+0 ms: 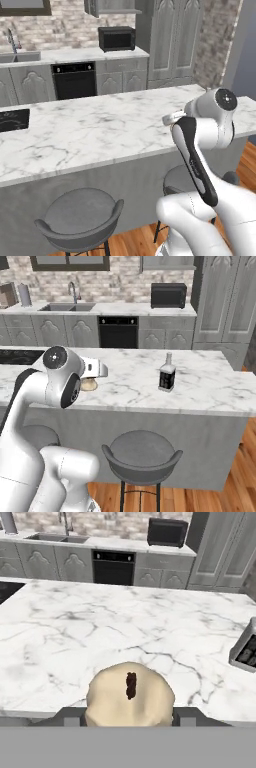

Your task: Get the candle and the liquor from the cabinet and move them to the dining counter.

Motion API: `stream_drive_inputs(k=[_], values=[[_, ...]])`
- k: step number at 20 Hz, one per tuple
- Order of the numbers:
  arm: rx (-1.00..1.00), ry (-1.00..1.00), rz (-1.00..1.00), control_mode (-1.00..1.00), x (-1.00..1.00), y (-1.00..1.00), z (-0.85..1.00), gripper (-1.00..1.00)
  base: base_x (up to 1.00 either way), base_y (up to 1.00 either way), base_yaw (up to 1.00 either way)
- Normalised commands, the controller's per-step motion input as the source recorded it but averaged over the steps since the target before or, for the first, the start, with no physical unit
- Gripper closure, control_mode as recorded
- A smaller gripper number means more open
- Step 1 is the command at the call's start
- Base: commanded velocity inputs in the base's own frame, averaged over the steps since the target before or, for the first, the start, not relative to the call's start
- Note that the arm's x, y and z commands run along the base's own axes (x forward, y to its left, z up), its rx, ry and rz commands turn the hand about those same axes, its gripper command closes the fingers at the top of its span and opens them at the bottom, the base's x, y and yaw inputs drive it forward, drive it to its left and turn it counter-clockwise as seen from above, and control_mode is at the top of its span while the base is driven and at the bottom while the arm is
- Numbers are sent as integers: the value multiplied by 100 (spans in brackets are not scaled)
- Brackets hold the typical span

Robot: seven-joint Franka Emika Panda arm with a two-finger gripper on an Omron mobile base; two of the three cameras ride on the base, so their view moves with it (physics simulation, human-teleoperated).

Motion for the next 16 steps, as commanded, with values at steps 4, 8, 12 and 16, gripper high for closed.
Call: stream_drive_inputs(k=[4, 8, 12, 16], values=[[0, 1, 0, -100, 44, 0, -35, 100, 0, 0, 0], [0, 2, 0, -100, 46, 0, -33, 100, 0, 0, 0], [0, 1, 0, -100, 48, 0, -29, 100, 0, 0, 0], [0, 0, 0, -100, 40, 0, -29, 100, 0, 0, 0]])
